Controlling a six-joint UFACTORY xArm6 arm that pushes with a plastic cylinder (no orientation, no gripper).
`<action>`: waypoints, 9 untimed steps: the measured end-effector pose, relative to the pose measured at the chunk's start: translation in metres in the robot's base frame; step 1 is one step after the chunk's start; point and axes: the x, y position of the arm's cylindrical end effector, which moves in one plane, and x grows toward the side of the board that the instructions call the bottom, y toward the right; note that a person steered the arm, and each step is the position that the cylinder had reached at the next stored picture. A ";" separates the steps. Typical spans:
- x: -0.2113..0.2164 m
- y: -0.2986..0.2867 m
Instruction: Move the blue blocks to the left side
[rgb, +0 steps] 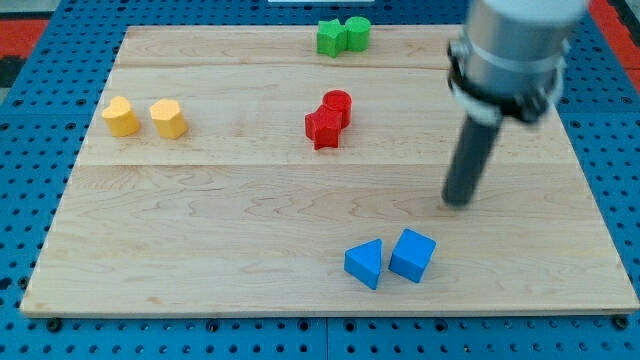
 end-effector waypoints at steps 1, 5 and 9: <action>0.016 0.000; 0.051 -0.053; -0.041 -0.134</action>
